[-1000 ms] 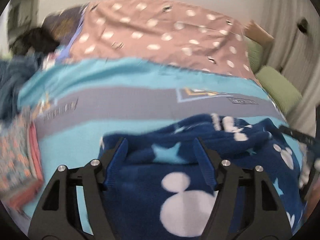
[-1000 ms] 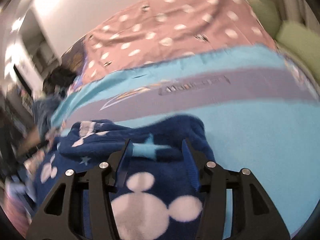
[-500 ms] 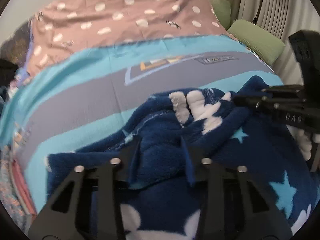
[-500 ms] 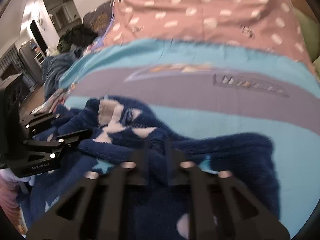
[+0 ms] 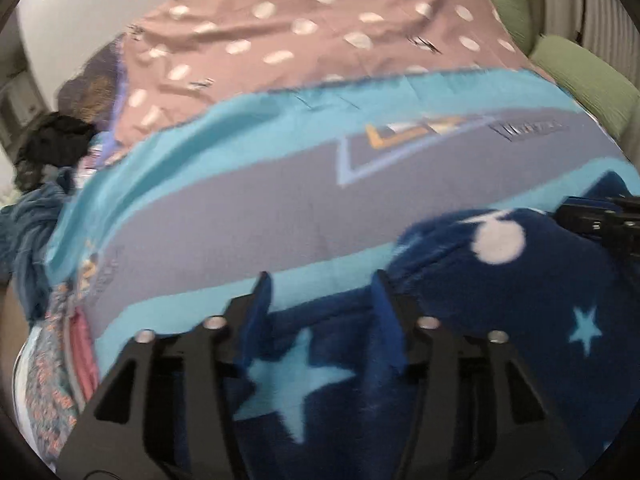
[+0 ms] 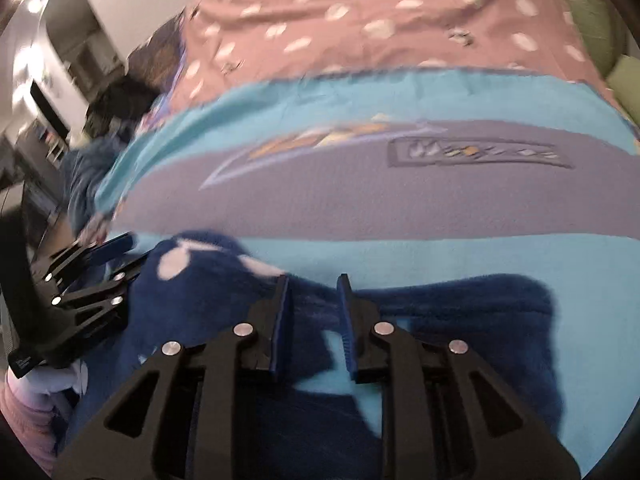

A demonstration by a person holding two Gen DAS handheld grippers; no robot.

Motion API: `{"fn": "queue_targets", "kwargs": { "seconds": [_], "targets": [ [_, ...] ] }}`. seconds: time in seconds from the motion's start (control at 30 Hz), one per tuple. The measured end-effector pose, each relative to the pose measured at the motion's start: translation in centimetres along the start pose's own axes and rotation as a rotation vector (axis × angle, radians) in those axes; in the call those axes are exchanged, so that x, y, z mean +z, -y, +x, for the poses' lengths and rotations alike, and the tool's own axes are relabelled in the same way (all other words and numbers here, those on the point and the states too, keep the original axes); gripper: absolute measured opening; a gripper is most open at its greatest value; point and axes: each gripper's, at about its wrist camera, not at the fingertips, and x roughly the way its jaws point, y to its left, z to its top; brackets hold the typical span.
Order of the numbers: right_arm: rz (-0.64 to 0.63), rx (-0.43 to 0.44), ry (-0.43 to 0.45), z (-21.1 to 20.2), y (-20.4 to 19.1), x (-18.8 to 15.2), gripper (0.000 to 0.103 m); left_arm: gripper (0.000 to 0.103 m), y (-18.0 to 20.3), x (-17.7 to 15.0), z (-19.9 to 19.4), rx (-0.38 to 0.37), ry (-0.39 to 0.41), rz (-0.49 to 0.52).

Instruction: Fold small clothes

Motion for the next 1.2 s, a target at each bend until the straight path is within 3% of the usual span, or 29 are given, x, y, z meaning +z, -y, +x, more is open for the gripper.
{"fn": "queue_targets", "kwargs": {
  "seconds": [0.1,0.17,0.23,0.27,0.3,0.33,0.37,0.4,0.43,0.47,0.57,0.77,0.87,0.93,1.0,1.2],
  "targets": [
    [0.051,0.018,0.087,-3.7,1.6,-0.4,0.025,0.057,-1.4,-0.3,-2.5,-0.030,0.039,-0.033],
    [0.027,-0.037,0.133,-6.7,3.0,-1.1,0.026,0.057,-2.7,-1.0,-5.1,-0.044,0.072,-0.051],
    [-0.022,-0.196,0.096,-7.3,4.5,-2.3,0.032,0.069,-3.5,-2.4,-7.0,0.019,0.091,-0.007],
    [-0.031,-0.250,0.059,-6.7,5.3,-3.0,0.041,0.079,-3.8,-3.5,-7.0,0.082,0.083,0.029],
    [-0.021,-0.297,-0.020,-5.3,7.1,-4.4,0.043,0.082,-4.4,-5.2,-5.5,0.173,0.013,0.075],
    [0.005,-0.236,0.005,-5.1,8.3,-5.6,0.048,0.083,-4.9,-6.4,-3.9,0.205,-0.060,0.085],
    [0.007,-0.200,0.063,-6.1,8.7,-6.3,0.048,0.083,-5.9,-7.5,-2.9,0.171,-0.076,0.034],
    [0.008,-0.211,0.070,-6.7,8.7,-6.7,0.048,0.083,-7.1,-7.7,-3.5,0.135,-0.053,-0.031],
    [0.010,-0.227,0.090,-7.4,8.4,-7.0,0.048,0.082,-7.6,-7.5,-4.0,0.155,-0.060,-0.051],
    [-0.010,-0.249,0.130,-8.7,7.7,-7.7,0.048,0.082,-7.7,-7.5,-4.6,0.204,-0.061,-0.057],
    [-0.091,-0.273,0.216,-12.7,5.9,-10.0,0.047,0.081,-7.3,-8.4,-6.6,0.237,-0.031,-0.027],
    [-0.028,-0.111,0.308,-20.9,6.5,-16.5,0.053,0.081,-7.4,-12.6,-14.4,0.078,0.079,-0.135],
    [0.068,-0.002,0.285,-22.3,7.6,-19.7,0.055,0.081,-6.3,-15.0,-17.4,-0.009,0.115,-0.162],
    [0.159,0.115,0.240,-23.2,8.8,-22.4,0.055,0.081,-5.1,-15.8,-18.8,-0.050,0.136,-0.150],
    [0.200,0.174,0.221,-24.2,9.3,-24.6,0.055,0.081,-3.1,-16.1,-20.1,-0.101,0.153,-0.119],
    [0.114,0.211,0.139,-24.7,8.3,-27.1,0.055,0.081,3.8,-13.9,-21.9,-0.248,0.174,0.015]
  ]
}}
